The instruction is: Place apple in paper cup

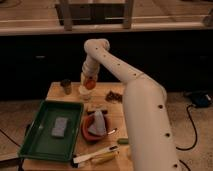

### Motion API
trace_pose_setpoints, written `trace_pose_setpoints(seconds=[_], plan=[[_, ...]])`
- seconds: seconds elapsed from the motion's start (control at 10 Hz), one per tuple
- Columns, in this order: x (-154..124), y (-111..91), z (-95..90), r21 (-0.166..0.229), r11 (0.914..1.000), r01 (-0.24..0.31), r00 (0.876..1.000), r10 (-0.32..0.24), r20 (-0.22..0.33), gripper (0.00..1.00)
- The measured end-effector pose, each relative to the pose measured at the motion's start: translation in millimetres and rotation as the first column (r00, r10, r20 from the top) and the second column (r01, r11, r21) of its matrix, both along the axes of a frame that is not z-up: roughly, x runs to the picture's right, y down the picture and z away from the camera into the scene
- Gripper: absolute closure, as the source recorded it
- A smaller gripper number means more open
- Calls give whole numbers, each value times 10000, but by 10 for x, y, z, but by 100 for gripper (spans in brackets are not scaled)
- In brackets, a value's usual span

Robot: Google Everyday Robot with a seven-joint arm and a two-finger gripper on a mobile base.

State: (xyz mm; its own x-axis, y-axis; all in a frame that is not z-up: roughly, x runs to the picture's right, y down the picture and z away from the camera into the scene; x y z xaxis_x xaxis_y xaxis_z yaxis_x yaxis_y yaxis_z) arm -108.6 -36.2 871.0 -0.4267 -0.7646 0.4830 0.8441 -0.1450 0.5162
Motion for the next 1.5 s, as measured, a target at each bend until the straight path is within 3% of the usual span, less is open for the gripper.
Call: trace_pose_setpoints(seconds=[0.2,0.4,1.5], plan=[[-16,-4,4,16,10000,31,10000,-31,39,28],[-19,-17,10,43,10000,37,10000,-37,74,20],[-58,-32,66,-13,9999,171,9995,-170,272,20]])
